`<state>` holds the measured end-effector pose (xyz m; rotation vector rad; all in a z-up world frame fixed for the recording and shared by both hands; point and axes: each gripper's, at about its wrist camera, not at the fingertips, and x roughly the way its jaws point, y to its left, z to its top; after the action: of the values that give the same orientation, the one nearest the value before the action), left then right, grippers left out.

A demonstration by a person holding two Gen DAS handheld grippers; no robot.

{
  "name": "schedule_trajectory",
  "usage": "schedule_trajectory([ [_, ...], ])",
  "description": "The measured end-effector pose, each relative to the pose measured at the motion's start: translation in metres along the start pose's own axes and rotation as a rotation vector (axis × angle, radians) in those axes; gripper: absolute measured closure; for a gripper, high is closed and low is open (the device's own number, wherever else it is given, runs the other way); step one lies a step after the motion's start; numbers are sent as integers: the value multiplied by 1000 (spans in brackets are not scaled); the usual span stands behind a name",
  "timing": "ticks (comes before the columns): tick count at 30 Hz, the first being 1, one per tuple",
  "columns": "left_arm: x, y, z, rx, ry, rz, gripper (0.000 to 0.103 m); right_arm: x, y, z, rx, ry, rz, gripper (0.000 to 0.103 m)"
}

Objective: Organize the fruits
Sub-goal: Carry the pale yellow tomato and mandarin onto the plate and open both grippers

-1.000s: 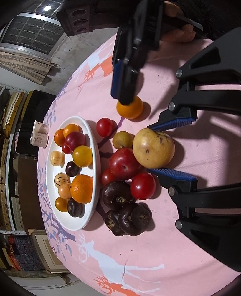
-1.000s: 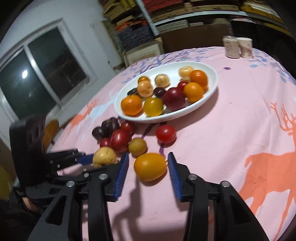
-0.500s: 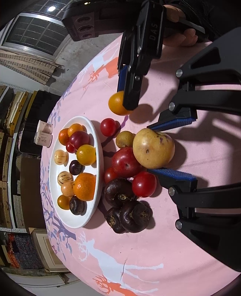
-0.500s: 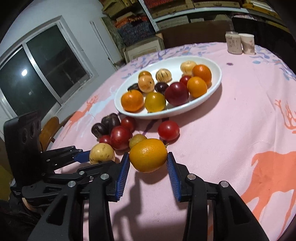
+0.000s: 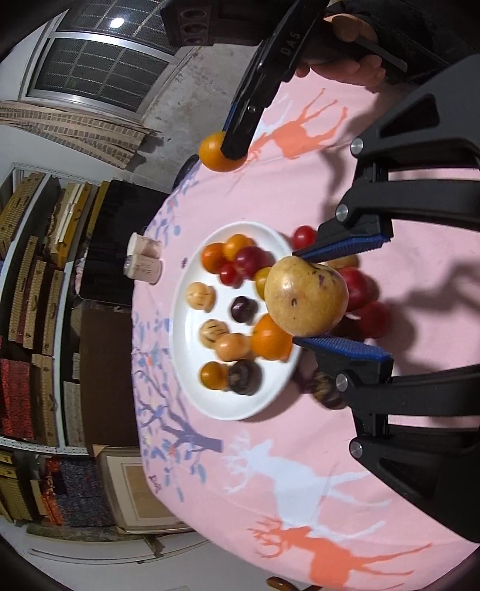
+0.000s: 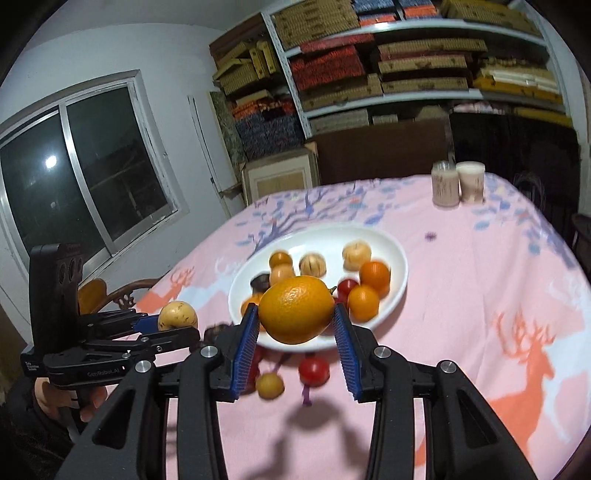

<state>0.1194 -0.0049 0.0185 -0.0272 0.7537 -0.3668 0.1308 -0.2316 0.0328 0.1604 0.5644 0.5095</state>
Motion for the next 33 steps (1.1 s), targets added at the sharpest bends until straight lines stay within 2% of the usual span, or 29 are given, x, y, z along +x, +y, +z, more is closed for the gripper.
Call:
schedule_trajectory([
  [4,17,7,38,11,-4,18,65,17,4,32,-44,-23,-46,62],
  [7,47,17,56,-10,37,35,65,54,-6,49,-14,25,-74,62],
  [10,78,30,64,-45,101,21,65,90,-12,53,7,82,-84,62],
  [16,108,47,65,-67,160,41,64,133,-6,52,-33,140,-130,61],
  [17,109,50,64,-75,161,41,59,137,-4,51,-47,150,-141,61],
  [18,108,53,64,-89,152,34,54,139,-3,50,-60,153,-147,60],
  [19,105,56,63,-108,141,25,44,138,-1,49,-70,151,-158,58],
  [20,102,59,62,-131,127,17,38,135,0,47,-77,144,-172,56],
  [23,87,65,55,-176,103,1,38,125,-3,42,-58,132,-163,56],
  [26,64,64,40,-172,84,16,36,104,-2,32,-44,126,-135,56],
  [29,41,61,17,-143,81,56,31,78,5,16,-55,116,-113,56],
  [33,25,58,-22,-130,114,56,31,58,7,-9,-29,124,-46,52],
])
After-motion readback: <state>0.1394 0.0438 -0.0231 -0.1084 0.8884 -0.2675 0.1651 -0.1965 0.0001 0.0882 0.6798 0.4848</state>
